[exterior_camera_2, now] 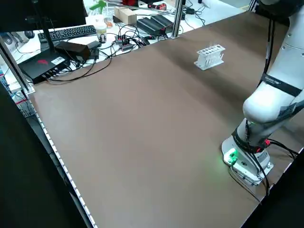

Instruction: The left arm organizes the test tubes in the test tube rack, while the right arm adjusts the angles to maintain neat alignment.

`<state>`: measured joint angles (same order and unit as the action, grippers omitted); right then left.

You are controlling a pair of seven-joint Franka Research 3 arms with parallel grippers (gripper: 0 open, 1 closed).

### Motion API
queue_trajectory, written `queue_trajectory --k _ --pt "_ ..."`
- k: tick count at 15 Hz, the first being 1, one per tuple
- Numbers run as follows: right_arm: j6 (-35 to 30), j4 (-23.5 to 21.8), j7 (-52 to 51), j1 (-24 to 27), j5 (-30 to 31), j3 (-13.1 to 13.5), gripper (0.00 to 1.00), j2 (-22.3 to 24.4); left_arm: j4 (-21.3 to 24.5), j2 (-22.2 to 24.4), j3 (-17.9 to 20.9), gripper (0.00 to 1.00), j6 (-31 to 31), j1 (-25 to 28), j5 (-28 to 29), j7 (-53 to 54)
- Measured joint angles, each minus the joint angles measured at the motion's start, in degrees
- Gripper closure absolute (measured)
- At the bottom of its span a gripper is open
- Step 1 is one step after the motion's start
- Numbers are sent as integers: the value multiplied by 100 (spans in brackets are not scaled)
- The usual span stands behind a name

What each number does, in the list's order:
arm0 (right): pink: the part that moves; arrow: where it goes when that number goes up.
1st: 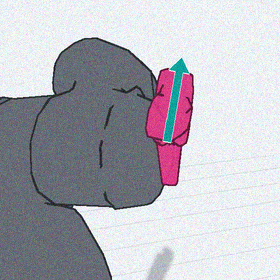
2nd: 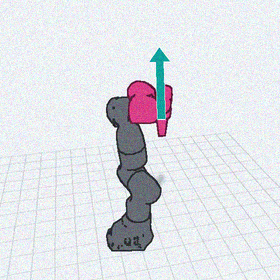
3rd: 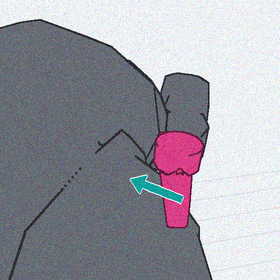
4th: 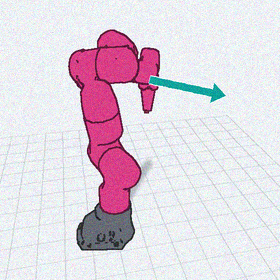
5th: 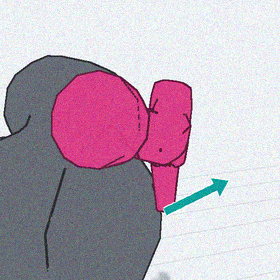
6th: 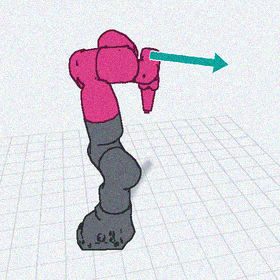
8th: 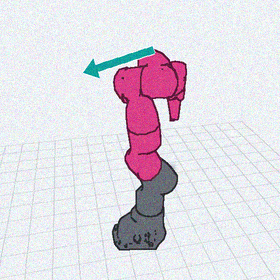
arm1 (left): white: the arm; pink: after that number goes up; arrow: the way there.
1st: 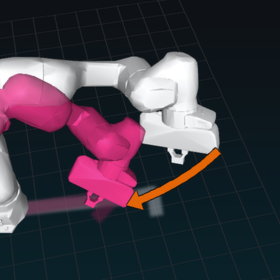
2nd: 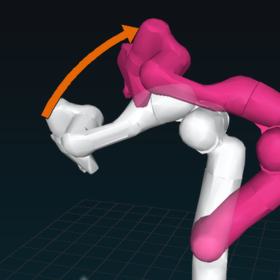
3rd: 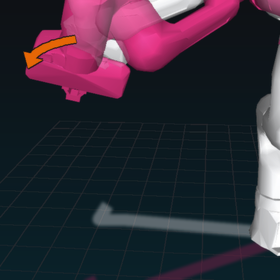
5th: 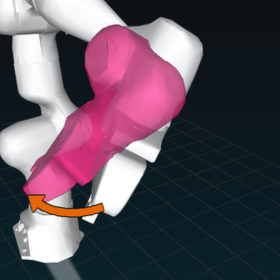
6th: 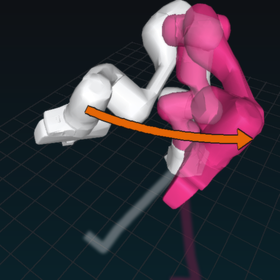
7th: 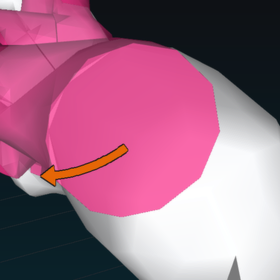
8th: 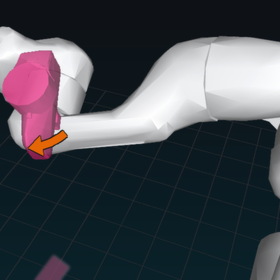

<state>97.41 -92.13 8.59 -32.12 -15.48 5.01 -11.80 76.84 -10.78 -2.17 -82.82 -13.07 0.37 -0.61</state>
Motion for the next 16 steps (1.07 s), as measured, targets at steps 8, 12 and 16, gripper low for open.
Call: queue_trajectory --k 8,12,16 --pt "1875 916 2612 -1460 -1 -11 31 -1600 336 577 1 0 390 1312 -1 1418" --pt "2947 1243 2788 -1802 85 -1 71 -2202 346 575 -41 0 363 1269 -1 1372" --pt "3590 1581 2793 -1941 257 12 81 -2670 348 575 -44 0 335 1256 0 1035"
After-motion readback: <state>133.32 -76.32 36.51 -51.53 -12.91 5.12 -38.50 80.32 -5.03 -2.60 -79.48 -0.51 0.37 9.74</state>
